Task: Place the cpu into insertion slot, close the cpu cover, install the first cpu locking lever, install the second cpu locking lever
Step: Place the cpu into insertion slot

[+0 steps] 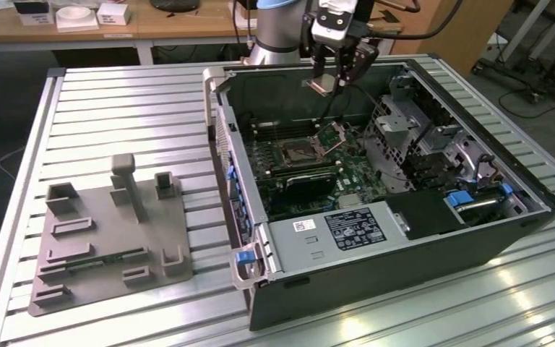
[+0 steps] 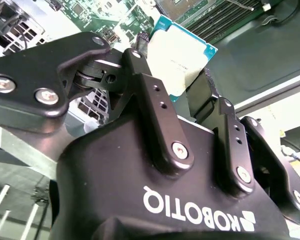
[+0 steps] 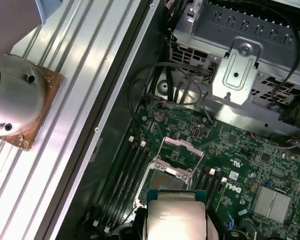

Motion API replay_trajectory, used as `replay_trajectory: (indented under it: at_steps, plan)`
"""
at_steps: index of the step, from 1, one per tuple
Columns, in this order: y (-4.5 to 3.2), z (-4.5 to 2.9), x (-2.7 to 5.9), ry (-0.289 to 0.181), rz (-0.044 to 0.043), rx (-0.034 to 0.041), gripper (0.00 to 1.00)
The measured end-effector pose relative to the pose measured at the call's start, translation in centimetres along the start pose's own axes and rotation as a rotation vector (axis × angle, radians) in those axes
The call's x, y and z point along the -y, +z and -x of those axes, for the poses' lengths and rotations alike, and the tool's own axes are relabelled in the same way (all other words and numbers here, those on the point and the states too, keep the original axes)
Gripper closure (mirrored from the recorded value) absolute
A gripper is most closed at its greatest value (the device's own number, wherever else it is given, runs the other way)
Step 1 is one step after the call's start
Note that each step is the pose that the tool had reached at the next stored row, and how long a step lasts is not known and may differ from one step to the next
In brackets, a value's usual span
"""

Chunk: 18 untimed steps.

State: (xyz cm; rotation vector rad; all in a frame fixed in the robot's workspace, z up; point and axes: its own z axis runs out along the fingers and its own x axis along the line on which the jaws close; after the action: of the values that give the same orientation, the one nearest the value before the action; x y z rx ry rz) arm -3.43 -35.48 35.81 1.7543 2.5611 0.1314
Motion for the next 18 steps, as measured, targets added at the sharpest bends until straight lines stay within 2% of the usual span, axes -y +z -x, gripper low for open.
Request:
replay_trajectory:
  at_steps: [7,15,18]
  plan:
    - [0.03,0.00,0.00,0.051,0.0010,0.0046,0.46]
    - [0.11,0.00,0.01,0.178,0.0034,0.0160,0.46]
    - [0.12,0.00,0.02,0.206,0.0040,0.0184,0.46]
